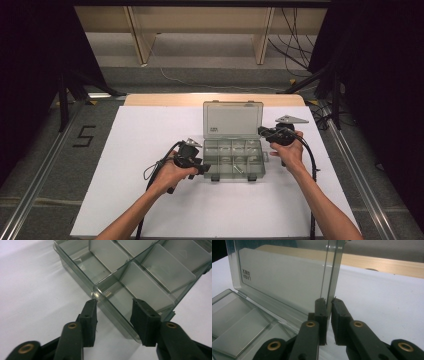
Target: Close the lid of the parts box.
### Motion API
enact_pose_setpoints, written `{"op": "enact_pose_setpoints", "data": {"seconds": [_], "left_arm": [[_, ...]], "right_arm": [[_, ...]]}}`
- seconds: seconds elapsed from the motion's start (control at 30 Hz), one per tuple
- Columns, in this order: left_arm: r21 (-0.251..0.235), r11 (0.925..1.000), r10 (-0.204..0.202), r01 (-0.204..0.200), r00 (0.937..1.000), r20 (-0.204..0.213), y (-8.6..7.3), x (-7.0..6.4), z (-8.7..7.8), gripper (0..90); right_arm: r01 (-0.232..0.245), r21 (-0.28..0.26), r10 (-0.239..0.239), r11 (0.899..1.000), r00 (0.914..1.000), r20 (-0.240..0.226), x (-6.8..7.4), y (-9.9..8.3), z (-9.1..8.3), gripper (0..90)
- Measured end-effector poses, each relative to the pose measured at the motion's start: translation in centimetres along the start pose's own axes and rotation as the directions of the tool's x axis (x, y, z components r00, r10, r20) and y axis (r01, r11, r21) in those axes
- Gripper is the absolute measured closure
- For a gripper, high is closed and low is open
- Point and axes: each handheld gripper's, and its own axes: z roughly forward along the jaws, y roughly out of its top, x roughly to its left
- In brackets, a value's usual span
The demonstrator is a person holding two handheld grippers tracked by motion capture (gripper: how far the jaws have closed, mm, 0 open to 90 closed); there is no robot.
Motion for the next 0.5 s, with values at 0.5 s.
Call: {"op": "enact_pose_setpoints", "data": {"seconds": [0.5], "left_arm": [[-0.086, 0.9945, 0.056, -0.060, 0.9975, -0.043, 5.0, 1.3, -2.5, 23.1]], "right_arm": [[0.008, -0.019, -0.008, 1.000, 0.9999, 0.015, 0.3, -0.1, -0.1, 84.3]]}}
